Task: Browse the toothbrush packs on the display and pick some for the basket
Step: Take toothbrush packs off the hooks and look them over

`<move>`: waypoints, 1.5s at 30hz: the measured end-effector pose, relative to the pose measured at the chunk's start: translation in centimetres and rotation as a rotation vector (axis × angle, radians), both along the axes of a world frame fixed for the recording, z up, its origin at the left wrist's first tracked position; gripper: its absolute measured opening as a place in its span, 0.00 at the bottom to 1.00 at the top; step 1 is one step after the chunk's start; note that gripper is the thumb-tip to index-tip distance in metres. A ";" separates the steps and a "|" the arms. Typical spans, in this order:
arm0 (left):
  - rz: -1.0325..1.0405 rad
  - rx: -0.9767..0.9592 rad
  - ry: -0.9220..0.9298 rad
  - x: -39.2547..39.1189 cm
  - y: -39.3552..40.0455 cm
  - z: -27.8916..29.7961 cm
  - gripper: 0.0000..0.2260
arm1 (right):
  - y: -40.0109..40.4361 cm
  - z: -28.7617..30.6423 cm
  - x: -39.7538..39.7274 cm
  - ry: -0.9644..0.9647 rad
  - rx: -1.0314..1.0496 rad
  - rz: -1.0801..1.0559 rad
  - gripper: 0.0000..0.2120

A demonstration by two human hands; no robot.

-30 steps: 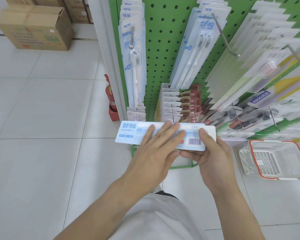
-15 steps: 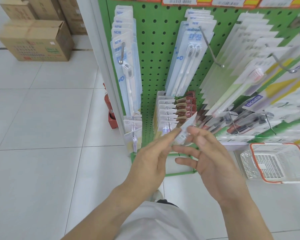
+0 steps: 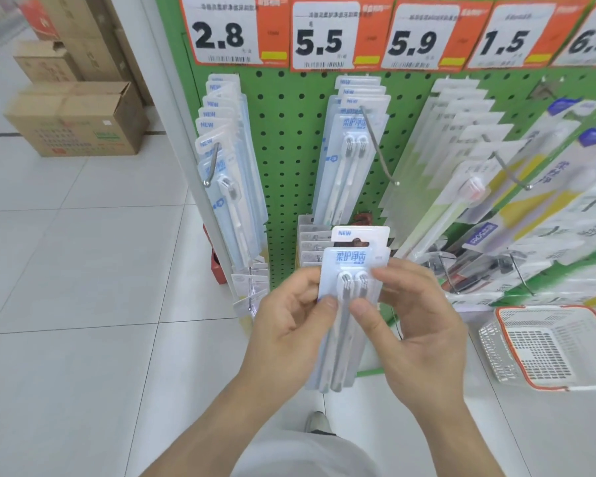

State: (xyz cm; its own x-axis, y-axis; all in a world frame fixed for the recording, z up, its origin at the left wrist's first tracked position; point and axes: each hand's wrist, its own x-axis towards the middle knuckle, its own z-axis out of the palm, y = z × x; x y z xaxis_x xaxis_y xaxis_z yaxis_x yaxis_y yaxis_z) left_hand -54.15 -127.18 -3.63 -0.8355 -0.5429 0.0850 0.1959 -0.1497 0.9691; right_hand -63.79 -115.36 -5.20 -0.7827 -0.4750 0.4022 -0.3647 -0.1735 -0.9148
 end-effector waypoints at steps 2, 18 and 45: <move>-0.020 -0.022 0.026 -0.2 0.2 0.7 0.13 | 0.2 0.3 -0.2 0.076 -0.026 -0.027 0.15; 0.065 -0.194 0.129 -2.8 0.9 3.4 0.14 | -0.9 3.1 -2.1 0.251 -0.079 -0.206 0.20; 0.335 -0.448 0.098 -8.9 -3.0 5.2 0.19 | -3.9 5.0 -6.0 0.158 0.191 -0.149 0.14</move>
